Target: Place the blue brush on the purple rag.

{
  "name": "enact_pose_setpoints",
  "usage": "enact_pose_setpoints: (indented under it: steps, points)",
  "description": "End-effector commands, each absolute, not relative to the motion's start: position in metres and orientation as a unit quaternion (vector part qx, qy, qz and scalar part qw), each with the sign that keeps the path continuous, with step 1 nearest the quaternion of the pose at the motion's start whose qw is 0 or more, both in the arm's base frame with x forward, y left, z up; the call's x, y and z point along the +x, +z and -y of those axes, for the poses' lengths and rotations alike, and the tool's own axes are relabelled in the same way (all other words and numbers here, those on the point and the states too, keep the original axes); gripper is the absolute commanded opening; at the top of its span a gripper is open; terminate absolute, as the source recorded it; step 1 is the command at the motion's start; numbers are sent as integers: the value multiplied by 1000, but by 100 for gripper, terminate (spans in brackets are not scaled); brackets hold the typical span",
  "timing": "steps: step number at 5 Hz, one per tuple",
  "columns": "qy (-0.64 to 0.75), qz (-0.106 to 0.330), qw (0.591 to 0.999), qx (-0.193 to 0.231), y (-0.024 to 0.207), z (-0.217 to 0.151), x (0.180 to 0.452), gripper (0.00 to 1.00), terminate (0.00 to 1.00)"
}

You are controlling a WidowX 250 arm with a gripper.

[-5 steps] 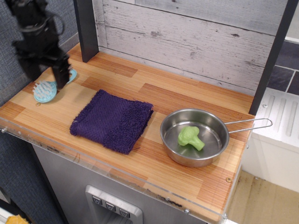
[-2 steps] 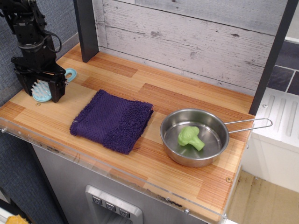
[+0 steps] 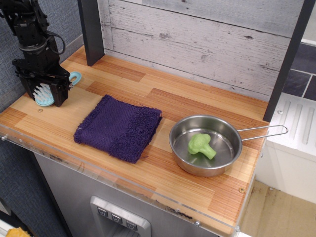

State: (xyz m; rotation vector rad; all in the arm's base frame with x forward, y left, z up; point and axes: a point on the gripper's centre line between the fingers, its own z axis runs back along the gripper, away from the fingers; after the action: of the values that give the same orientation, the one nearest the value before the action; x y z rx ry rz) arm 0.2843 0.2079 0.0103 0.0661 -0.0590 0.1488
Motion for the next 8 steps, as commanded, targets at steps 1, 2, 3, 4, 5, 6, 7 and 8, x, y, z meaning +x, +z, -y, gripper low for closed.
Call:
enact_pose_setpoints:
  steps: [1, 2, 3, 4, 5, 6, 7, 8]
  points:
    - [56, 105, 993, 14, 97, -168, 282, 0, 0]
    - [17, 95, 995, -2, 93, -123, 278, 0, 0]
    - [-11, 52, 999, -7, 68, -92, 274, 0, 0]
    - [-46, 22, 999, -3, 42, -70, 276, 0, 0]
    - [-52, 7, 999, 4, 31, -66, 277, 0, 0]
    - [-53, 4, 999, 3, 28, -68, 276, 0, 0]
    - [-50, 4, 999, 1, 32, -71, 275, 100, 0]
    - [-48, 21, 999, -8, 52, -76, 277, 100, 0]
